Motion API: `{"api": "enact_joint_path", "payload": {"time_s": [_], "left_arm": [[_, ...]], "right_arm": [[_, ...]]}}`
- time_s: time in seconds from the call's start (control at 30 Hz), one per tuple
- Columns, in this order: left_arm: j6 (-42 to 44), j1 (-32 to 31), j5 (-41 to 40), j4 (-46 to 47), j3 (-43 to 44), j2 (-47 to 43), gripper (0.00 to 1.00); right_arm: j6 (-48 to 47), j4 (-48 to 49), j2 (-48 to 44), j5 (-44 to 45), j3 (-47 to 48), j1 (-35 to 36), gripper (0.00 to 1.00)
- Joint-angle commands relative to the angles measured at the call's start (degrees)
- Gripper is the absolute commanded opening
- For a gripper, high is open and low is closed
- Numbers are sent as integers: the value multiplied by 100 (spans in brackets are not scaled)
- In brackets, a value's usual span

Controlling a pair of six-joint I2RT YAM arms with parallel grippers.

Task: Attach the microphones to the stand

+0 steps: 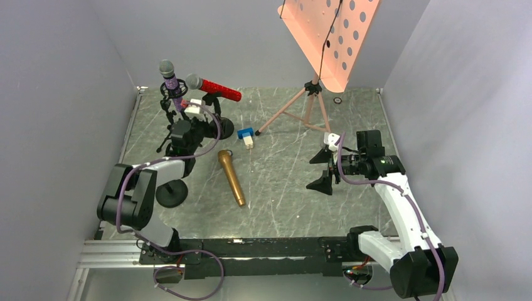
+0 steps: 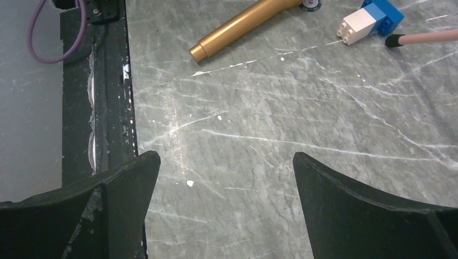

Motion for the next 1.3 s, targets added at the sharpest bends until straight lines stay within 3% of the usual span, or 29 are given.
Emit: {"api": "enact_joint_path", "payload": {"time_s": [0.0,0.2,0.5,0.7,0.83,1.03,1.17,1.27], "left_arm": [[-455,-72,-52,-461,-365,-563,98],[-549,-355,6,-2210,-370,-1567,99],[-336,-425,265,-4586,389,-2843,99],[-855,-387,-652,-6578,833,-3861,99],[-1762,-353,-1783,-8150,1263,-4497,99],[-2743,-329,-2956,-9554,1921,-4995,99],[-4626,-315,-4039,-11853,3011,-4232,99],[-5502,-315,-3951,-13574,3704,-3471,99]], "right_arm": [[-54,198,-161,-94,78,-22,100],[-34,236,-226,-76,56,-25,100],[-26,248,-271,-73,49,-15,100],[-31,247,-298,-54,38,-17,100],[-53,227,-280,-85,39,-9,100],[-33,253,-272,-81,21,-14,100],[7,310,-271,-59,-1,-12,100],[17,318,-255,-35,-6,-19,100]]}}
